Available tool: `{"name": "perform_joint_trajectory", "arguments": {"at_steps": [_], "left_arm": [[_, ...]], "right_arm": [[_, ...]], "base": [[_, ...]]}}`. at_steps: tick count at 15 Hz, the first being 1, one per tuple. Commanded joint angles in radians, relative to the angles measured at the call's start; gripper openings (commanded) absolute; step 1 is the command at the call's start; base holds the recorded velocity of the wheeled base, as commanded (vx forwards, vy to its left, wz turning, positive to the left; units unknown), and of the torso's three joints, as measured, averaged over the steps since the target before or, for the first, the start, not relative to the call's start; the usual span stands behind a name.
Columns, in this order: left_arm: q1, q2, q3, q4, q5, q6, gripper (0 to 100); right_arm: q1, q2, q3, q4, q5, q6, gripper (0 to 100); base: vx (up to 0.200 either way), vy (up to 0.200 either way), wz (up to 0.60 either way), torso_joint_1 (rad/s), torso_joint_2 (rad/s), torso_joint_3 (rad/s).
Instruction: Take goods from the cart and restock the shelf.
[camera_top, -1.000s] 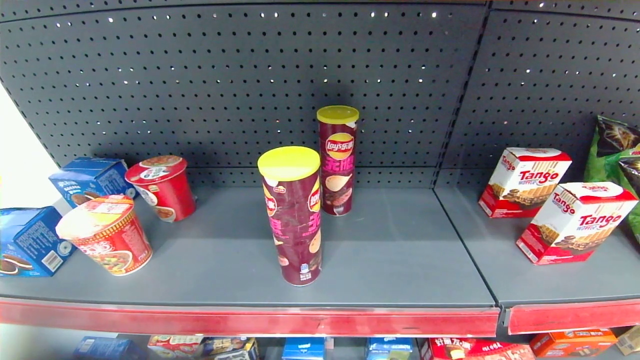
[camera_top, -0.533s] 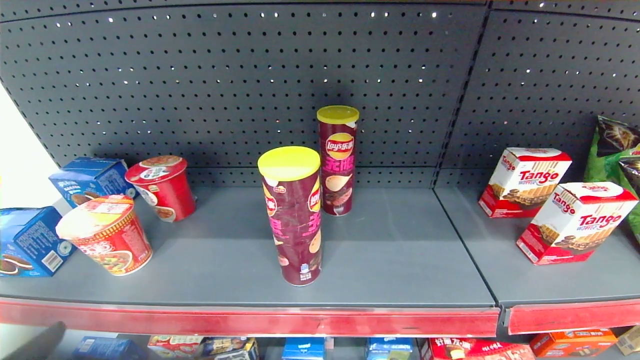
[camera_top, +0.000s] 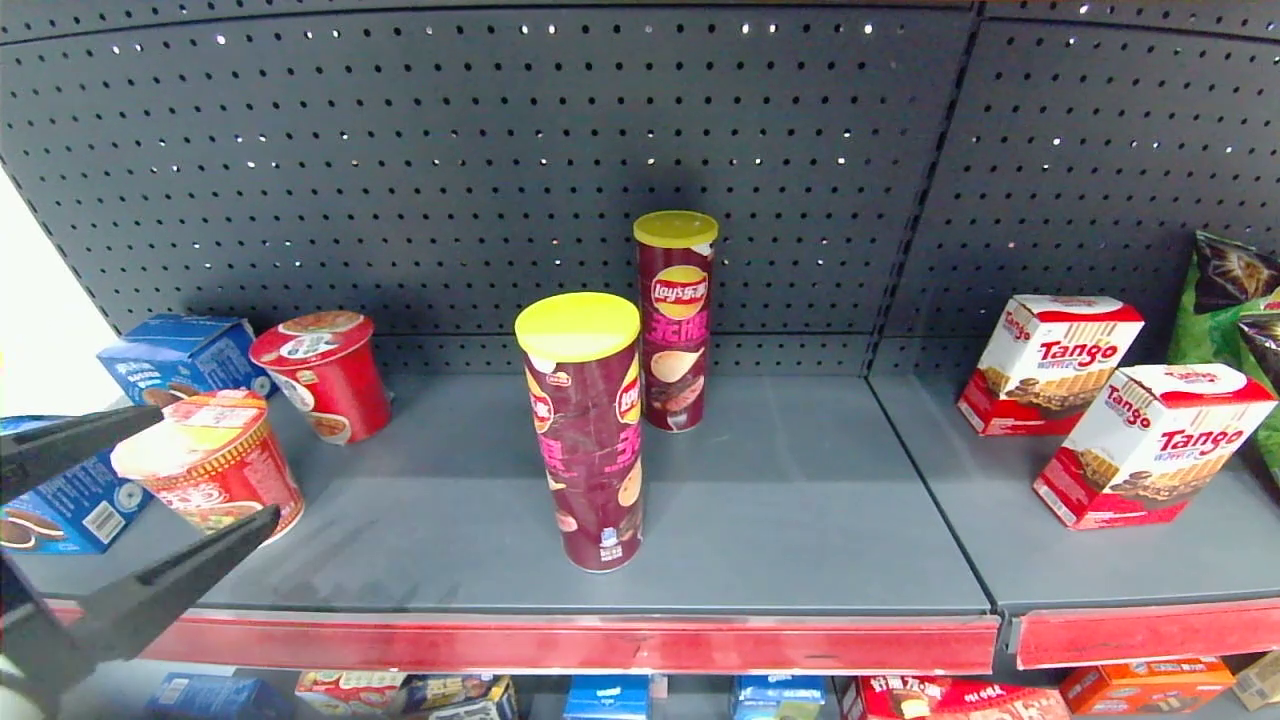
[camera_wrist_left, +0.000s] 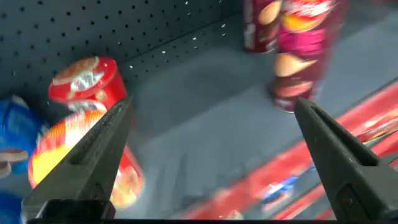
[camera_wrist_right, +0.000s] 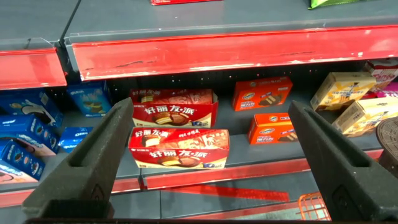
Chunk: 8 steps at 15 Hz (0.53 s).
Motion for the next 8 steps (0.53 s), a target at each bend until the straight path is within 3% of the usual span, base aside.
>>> {"name": "perform_joint_trajectory", "arguments": {"at_steps": [1, 4, 8], "left_arm": [[-0.045, 0.206, -0.039, -0.054, -0.004, 0.054, 100], [-0.047, 0.26, -0.122, -0.048, -0.003, 0.044, 100], [-0.067, 0.333, -0.185, -0.066, -0.001, 0.054, 100]], "right_arm": [[0.0, 0.001, 0.001, 0.0, 0.0, 0.0, 100], [0.0, 0.001, 0.0, 0.0, 0.0, 0.0, 100], [0.0, 0.001, 0.0, 0.0, 0.0, 0.0, 100]], "base": [[0.0, 0.0, 0.0, 0.0, 0.0, 0.0], [0.0, 0.0, 0.0, 0.0, 0.0, 0.0], [0.0, 0.0, 0.0, 0.0, 0.0, 0.0]]}}
